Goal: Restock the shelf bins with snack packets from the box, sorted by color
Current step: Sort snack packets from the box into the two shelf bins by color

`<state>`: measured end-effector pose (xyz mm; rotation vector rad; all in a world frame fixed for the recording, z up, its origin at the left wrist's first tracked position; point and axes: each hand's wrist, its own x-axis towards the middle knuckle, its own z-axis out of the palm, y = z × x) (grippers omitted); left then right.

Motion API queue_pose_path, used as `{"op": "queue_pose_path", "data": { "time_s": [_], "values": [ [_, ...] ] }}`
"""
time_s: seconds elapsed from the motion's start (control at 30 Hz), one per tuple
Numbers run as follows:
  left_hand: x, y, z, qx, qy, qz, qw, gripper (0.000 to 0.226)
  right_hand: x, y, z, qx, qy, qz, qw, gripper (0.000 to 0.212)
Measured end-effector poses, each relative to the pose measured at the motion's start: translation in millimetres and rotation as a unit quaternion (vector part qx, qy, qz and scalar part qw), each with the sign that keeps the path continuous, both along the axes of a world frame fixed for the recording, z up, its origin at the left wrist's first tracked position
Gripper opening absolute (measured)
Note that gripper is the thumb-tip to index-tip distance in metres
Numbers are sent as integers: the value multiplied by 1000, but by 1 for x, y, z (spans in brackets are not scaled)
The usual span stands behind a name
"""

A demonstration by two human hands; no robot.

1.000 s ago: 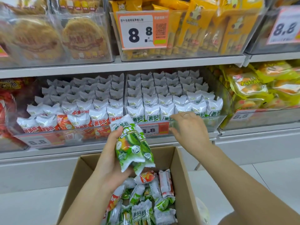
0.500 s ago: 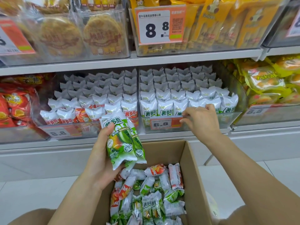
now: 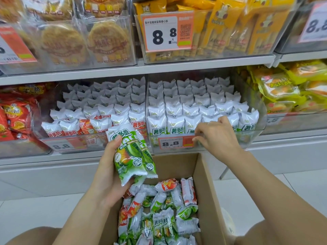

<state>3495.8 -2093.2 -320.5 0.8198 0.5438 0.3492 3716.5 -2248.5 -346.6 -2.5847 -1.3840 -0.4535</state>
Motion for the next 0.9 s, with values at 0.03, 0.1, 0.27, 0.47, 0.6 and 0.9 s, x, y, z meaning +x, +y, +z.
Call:
{"op": "queue_pose_path", "data": {
  "time_s": [0.03, 0.1, 0.27, 0.47, 0.6, 0.9],
  "values": [
    [-1, -1, 0, 1, -1, -2, 1000, 36, -4, -5, -3, -8, -7, 5, 1000, 19],
    [-2, -4, 1, -2, -4, -6, 1000, 36, -8, -13, -10, -10, -19, 15, 1000, 19],
    [-1, -9, 7, 5, -18, -38, 999, 51, -11, -17, -11, -11, 5, 13, 1000, 25],
    [20, -6, 14, 68, 1, -61, 996, 71, -25, -13, 21, -19, 95, -21, 995, 21],
    [46, -17, 24, 146, 15, -93, 985, 78, -50, -11, 63, 247, 488, 56, 835, 30],
    [88, -9, 28, 290, 104, -87, 947, 98, -40, 6, 64, 240, 687, 35, 685, 49]
  ]
}}
